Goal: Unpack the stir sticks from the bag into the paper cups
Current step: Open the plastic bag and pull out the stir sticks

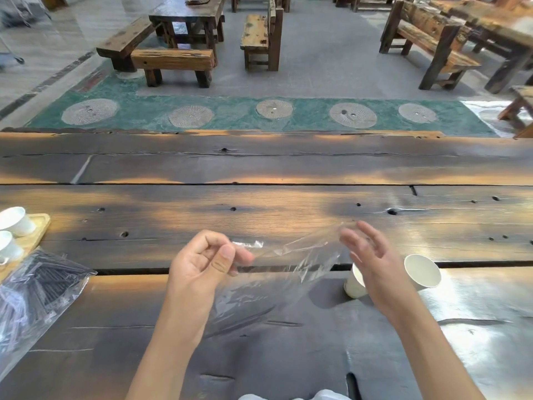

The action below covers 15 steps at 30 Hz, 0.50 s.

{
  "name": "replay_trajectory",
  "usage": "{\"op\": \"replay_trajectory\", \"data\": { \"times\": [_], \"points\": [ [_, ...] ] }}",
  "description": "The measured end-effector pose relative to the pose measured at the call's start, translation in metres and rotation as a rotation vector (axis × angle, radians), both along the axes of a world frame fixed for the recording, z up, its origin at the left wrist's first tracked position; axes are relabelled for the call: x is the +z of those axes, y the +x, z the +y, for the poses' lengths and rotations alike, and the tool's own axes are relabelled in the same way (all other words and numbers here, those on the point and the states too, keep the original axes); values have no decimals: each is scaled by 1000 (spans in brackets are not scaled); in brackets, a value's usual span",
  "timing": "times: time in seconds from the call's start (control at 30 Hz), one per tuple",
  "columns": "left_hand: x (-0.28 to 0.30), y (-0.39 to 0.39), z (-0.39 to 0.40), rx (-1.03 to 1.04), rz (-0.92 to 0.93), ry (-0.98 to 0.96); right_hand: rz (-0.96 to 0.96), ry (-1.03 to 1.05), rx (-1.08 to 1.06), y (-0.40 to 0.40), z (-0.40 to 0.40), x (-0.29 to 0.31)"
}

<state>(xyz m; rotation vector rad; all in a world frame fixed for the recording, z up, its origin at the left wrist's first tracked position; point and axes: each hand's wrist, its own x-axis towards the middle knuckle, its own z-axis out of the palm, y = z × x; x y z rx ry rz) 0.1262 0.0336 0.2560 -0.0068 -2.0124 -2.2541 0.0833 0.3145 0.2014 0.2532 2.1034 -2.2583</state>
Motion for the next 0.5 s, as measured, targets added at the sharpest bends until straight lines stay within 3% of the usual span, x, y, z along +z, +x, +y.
{"op": "replay_trajectory", "data": {
  "times": [0.13,0.43,0.5],
  "points": [
    [-1,-2,-7,56,-22,37,-61,-13,145,0,-5,-15],
    [-9,-5,-21,245,-107,146,76,-63,124,-2,-21,-7],
    [-12,-5,-21,263,-124,96,100,-74,131,-1,-20,1]
  ]
}}
